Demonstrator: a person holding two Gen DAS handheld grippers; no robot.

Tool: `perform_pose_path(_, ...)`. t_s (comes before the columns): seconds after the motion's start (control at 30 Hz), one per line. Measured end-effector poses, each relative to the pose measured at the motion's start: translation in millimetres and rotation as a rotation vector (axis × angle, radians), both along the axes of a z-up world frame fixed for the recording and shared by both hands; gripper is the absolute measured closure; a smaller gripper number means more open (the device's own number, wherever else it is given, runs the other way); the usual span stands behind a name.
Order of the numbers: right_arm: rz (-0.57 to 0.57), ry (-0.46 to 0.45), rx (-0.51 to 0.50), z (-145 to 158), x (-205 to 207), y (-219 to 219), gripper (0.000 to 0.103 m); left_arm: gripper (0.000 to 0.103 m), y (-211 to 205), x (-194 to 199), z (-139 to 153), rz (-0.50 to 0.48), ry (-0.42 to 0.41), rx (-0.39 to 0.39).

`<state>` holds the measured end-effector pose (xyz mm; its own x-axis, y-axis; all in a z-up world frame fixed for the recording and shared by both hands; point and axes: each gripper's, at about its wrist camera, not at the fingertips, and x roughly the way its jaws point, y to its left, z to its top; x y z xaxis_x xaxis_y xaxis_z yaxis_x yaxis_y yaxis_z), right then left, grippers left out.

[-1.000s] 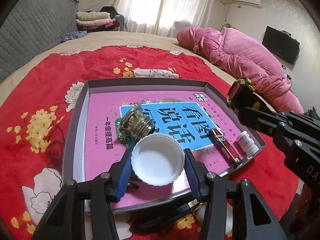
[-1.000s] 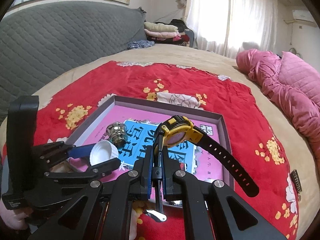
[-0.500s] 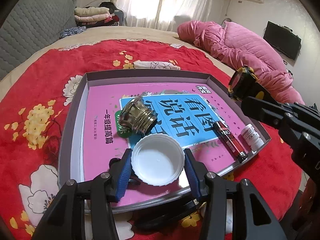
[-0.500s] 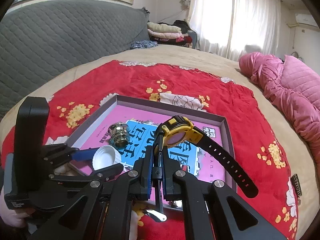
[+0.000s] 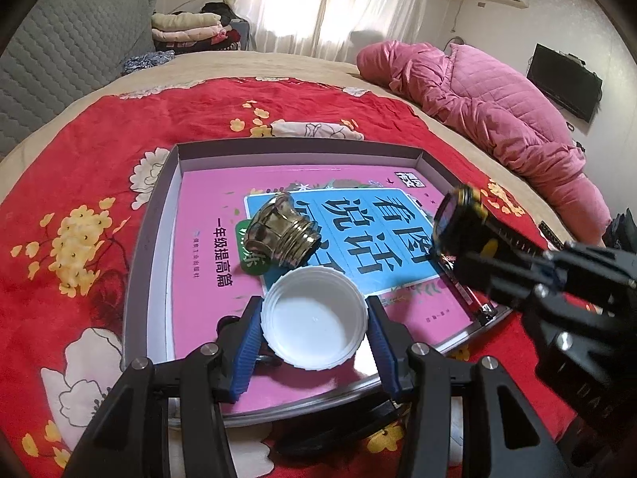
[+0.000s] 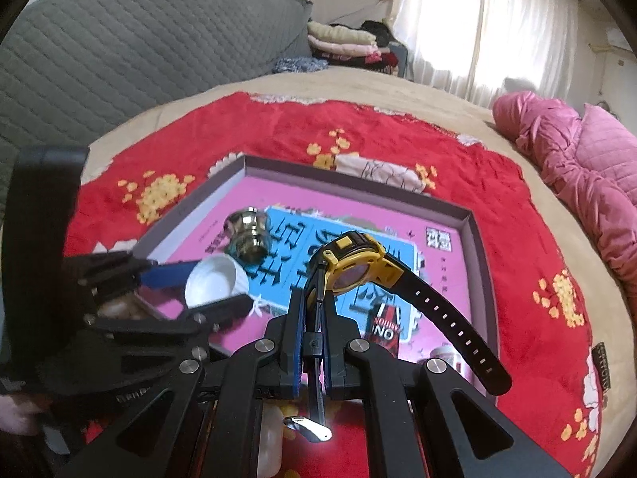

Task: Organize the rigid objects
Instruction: 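Lift the white cap and yellow watch and carry both over the grey box, then lower the yellow watch into the box with the right gripper while the left holds the cap above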

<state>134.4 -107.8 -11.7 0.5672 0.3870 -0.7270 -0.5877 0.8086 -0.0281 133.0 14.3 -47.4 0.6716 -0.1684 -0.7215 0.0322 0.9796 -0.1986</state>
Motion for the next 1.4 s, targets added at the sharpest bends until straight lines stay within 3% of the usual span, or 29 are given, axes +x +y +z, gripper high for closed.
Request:
perform_pose_path(0.97, -0.035, 0.105, 0.018, -21.7, 5.6, -10.0, 0.094, 0.053, 0.7, -0.1, 0.5, -0.007, -0.002, 0.006)
perform_pose_path(1.4, -0.055, 0.090, 0.011, -20.6, -1.2, -17.2, 0.081, 0.053, -0.9, -0.2, 0.7, -0.010, -0.004, 0.023)
